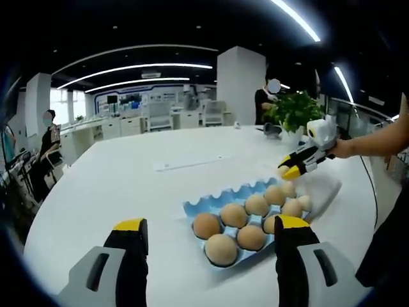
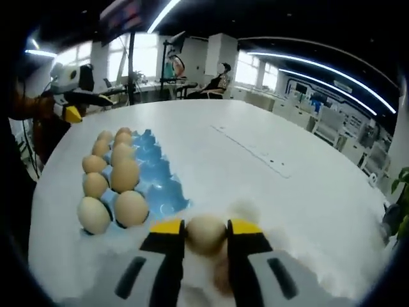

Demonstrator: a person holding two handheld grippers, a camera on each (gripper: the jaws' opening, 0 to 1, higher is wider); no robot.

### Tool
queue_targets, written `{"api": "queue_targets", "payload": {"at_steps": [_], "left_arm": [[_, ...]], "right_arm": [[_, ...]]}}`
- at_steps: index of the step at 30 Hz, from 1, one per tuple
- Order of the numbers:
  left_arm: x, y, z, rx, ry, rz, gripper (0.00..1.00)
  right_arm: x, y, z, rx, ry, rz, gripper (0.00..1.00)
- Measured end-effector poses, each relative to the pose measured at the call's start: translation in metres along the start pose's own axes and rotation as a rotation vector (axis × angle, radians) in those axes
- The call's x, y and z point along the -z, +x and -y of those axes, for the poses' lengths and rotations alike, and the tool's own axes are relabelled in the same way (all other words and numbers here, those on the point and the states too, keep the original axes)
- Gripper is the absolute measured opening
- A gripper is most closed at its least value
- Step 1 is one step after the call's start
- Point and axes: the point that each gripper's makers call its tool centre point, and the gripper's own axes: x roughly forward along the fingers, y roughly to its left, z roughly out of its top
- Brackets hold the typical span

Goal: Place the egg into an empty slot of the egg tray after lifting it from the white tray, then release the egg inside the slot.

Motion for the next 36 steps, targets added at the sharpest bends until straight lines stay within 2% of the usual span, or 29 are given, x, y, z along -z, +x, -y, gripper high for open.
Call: {"api": "queue_targets", "payload": {"at_steps": [2, 4, 6, 8, 11, 12, 19, 25, 33, 36], "left_arm": [[0.0, 0.001, 0.001, 0.001, -0.002, 0.001, 0.82], [0.0, 0.002, 0.001, 0.0, 0.003, 0.003, 0.82], [-0.001, 0.003, 0.001, -0.001, 0.002, 0.007, 0.82], [-0.003, 0.003, 0.001, -0.002, 0.001, 0.011, 0.82], [-0.005, 0.003, 0.0, -0.006, 0.006, 0.02, 0.83], [-0.005, 0.003, -0.001, -0.006, 0.008, 0.021, 0.83], [-0.003, 0.003, -0.001, 0.002, 0.013, 0.021, 0.83], [-0.002, 0.002, -0.002, 0.008, 0.01, 0.025, 0.84], [-0.001, 0.001, -0.004, 0.012, 0.005, 0.029, 0.85], [0.0, 0.0, -0.005, 0.01, 0.003, 0.027, 0.85]], "right_arm": [[0.0, -0.001, 0.0, 0.007, 0.002, 0.008, 0.25], [-0.004, -0.004, 0.003, 0.024, 0.082, 0.012, 0.25], [-0.008, -0.009, 0.007, 0.04, 0.083, 0.044, 0.24], [-0.015, -0.017, 0.01, 0.066, 0.157, 0.086, 0.24], [-0.027, -0.026, 0.007, 0.089, 0.181, 0.134, 0.24], [-0.03, -0.03, 0.004, 0.081, 0.21, 0.143, 0.24], [-0.043, -0.04, 0.001, 0.083, 0.258, 0.185, 0.24], [-0.058, -0.032, -0.017, 0.046, 0.249, 0.208, 0.25], [-0.082, -0.005, -0.047, -0.04, 0.235, 0.229, 0.25], [-0.088, 0.004, -0.052, -0.053, 0.223, 0.237, 0.25]]}}
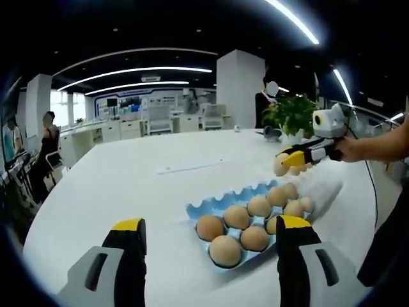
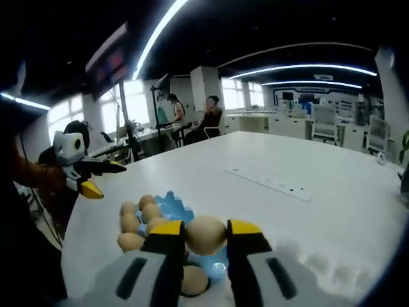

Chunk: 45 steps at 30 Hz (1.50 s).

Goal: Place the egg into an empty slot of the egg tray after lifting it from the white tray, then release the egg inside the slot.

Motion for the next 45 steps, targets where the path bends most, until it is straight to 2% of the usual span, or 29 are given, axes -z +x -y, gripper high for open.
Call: {"api": "queue_targets", "payload": {"at_steps": [9, 14, 19, 28, 32, 37, 45], "left_arm": [[0.002, 0.0, 0.0, 0.006, -0.003, -0.004, 0.85], [0.003, 0.001, 0.002, 0.014, 0.0, -0.006, 0.85], [0.003, 0.0, 0.0, 0.015, -0.002, -0.006, 0.85], [0.004, -0.002, -0.009, 0.01, -0.013, 0.002, 0.84], [0.005, -0.002, -0.011, 0.013, -0.014, 0.002, 0.84], [0.006, -0.003, -0.016, 0.009, -0.02, 0.004, 0.84], [0.006, -0.004, -0.02, 0.003, -0.022, 0.007, 0.84]], "right_arm": [[-0.012, 0.038, -0.024, -0.08, 0.009, 0.026, 0.25], [-0.016, 0.069, -0.044, -0.132, 0.001, 0.03, 0.25], [-0.017, 0.098, -0.06, -0.168, -0.008, 0.017, 0.25], [-0.011, 0.138, -0.07, -0.183, -0.021, -0.031, 0.25], [-0.001, 0.15, -0.078, -0.207, -0.062, -0.079, 0.25], [0.003, 0.161, -0.077, -0.207, -0.047, -0.096, 0.25], [0.011, 0.167, -0.076, -0.216, -0.061, -0.131, 0.25]]}}
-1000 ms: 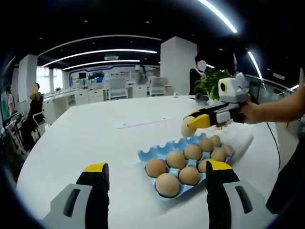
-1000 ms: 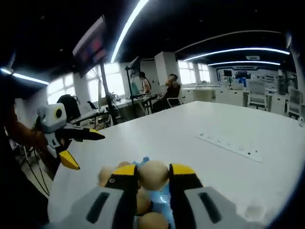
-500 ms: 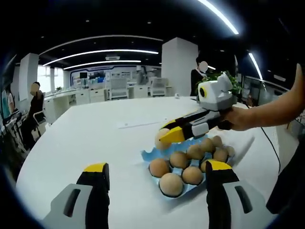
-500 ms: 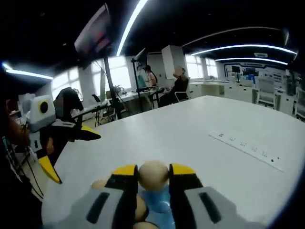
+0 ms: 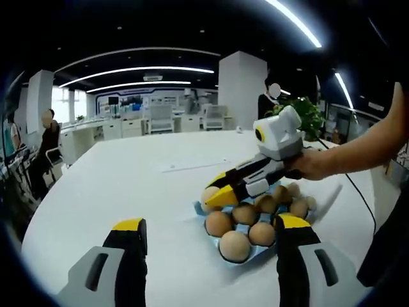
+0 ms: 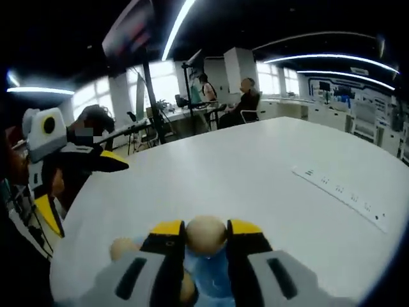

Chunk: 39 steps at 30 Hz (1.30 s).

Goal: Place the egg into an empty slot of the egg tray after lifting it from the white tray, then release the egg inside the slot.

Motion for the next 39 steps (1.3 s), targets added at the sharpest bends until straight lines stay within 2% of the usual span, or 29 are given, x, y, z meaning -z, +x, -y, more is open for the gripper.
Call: {"api": "queue_targets", "payload": {"at_steps": [5, 8, 17, 24, 26, 29, 32, 34, 36, 39], "left_arm": [[0.001, 0.001, 0.0, 0.003, -0.005, -0.004, 0.84], [0.002, 0.001, 0.0, 0.0, -0.007, -0.003, 0.83], [0.001, 0.001, -0.001, -0.005, -0.002, -0.005, 0.83], [-0.002, 0.002, 0.003, -0.001, 0.011, -0.001, 0.83], [-0.003, 0.001, 0.002, -0.005, 0.015, 0.002, 0.83], [-0.002, 0.002, 0.003, -0.003, 0.017, -0.003, 0.83], [-0.002, 0.002, 0.005, 0.001, 0.017, 0.0, 0.83], [-0.002, 0.002, 0.007, 0.004, 0.018, -0.001, 0.83], [-0.002, 0.003, 0.009, 0.01, 0.018, -0.002, 0.83], [-0.003, 0.004, 0.011, 0.013, 0.023, 0.0, 0.82]], "right_arm": [[0.007, 0.006, -0.001, -0.008, -0.004, -0.024, 0.26], [0.008, 0.008, 0.001, -0.012, 0.024, -0.03, 0.26], [0.009, 0.006, 0.001, -0.031, -0.004, -0.025, 0.26], [0.007, -0.001, 0.003, 0.002, -0.052, -0.017, 0.28], [0.002, -0.009, -0.001, 0.013, -0.063, 0.006, 0.27], [-0.004, -0.019, 0.003, 0.037, -0.035, 0.038, 0.27], [-0.01, -0.032, 0.007, 0.064, 0.019, 0.073, 0.27], [-0.018, -0.048, 0.009, 0.081, 0.107, 0.126, 0.26], [-0.023, -0.063, 0.015, 0.121, 0.121, 0.174, 0.26], [-0.02, -0.093, 0.032, 0.217, 0.138, 0.208, 0.27]]}}
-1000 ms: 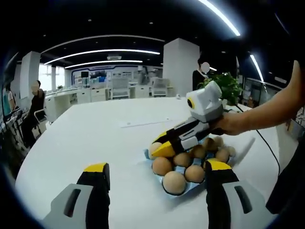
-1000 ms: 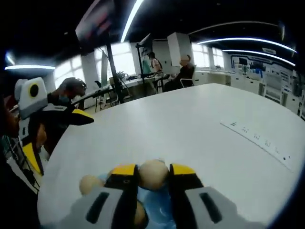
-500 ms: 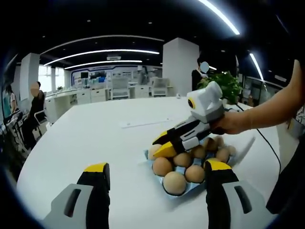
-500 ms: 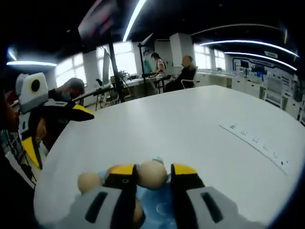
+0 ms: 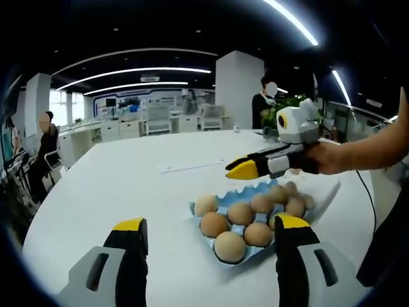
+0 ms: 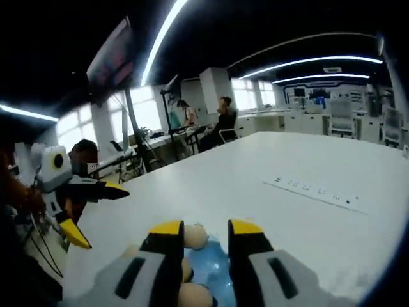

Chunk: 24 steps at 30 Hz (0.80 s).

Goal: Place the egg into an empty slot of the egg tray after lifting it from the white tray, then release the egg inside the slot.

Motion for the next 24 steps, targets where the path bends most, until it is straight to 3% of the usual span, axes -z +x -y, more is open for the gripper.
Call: {"api": "queue_targets", "payload": {"at_steps": [6, 10, 11, 13, 16, 24], "left_arm": [[-0.002, 0.002, 0.004, 0.009, 0.003, 0.007, 0.82], [-0.001, 0.003, 0.007, 0.017, 0.005, 0.004, 0.82], [0.0, 0.004, 0.008, 0.017, 0.007, 0.001, 0.82], [-0.001, 0.004, 0.009, 0.021, 0.006, 0.007, 0.82], [-0.002, 0.004, 0.01, 0.024, 0.009, 0.008, 0.82], [-0.004, 0.001, 0.011, 0.02, 0.013, 0.006, 0.82]], "right_arm": [[-0.001, -0.082, 0.068, 0.297, 0.045, 0.08, 0.26], [0.012, -0.135, 0.104, 0.469, 0.083, 0.095, 0.26], [0.018, -0.153, 0.118, 0.545, 0.088, 0.104, 0.26], [0.032, -0.171, 0.125, 0.612, 0.098, 0.064, 0.26], [0.052, -0.184, 0.133, 0.667, 0.101, 0.009, 0.26], [0.071, -0.172, 0.137, 0.66, 0.072, -0.063, 0.24]]}}
